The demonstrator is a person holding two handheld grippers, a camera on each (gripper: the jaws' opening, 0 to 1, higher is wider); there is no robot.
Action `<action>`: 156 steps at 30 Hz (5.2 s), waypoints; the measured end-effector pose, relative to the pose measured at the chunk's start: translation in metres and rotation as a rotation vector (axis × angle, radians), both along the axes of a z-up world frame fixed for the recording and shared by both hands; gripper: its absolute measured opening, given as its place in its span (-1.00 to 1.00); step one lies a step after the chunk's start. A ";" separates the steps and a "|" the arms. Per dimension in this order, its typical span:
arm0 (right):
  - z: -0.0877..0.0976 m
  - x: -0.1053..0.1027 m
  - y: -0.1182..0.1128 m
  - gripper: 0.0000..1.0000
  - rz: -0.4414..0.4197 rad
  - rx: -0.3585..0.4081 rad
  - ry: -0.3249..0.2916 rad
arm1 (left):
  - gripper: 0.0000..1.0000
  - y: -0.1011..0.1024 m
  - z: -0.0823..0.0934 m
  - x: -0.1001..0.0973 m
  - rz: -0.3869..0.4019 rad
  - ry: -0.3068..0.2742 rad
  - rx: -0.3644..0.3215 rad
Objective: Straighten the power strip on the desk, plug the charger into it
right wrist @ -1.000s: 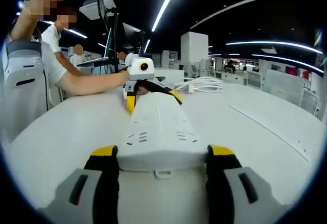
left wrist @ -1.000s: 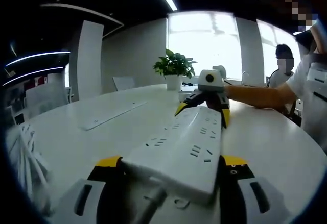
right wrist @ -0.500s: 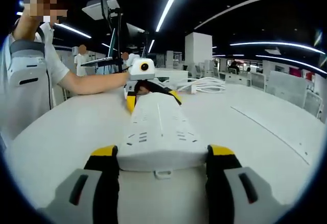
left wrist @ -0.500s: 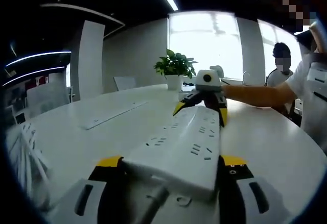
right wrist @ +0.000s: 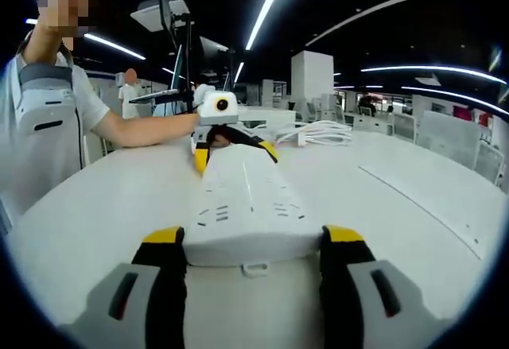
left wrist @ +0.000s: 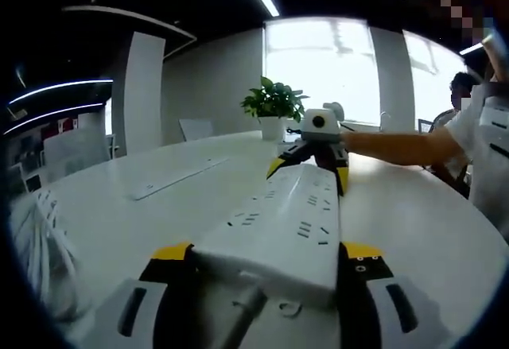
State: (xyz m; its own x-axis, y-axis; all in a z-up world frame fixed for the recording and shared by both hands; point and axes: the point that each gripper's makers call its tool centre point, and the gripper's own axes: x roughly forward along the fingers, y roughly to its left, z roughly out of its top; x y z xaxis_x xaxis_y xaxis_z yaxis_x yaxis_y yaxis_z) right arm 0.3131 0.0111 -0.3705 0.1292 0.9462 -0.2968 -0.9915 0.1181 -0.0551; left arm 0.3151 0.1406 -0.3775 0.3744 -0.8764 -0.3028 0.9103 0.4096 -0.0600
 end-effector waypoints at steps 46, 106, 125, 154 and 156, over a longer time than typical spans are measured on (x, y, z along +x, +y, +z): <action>0.063 0.017 -0.132 0.00 -0.705 0.292 0.221 | 0.67 0.011 0.048 0.008 0.028 -0.058 -0.253; -0.001 0.078 -0.225 -0.30 -1.042 -0.601 0.214 | 0.42 -0.059 0.037 -0.050 -0.096 -0.209 -0.070; 0.009 0.056 -0.220 -0.49 -1.095 -0.468 0.262 | 0.41 -0.045 0.042 -0.037 -0.048 -0.213 -0.098; 0.008 0.039 -0.202 -0.39 -0.870 -0.690 0.229 | 0.35 -0.045 0.033 -0.034 -0.039 -0.216 -0.067; 0.011 0.037 -0.202 -0.35 -0.862 -0.684 0.251 | 0.35 -0.045 0.033 -0.034 -0.037 -0.216 -0.072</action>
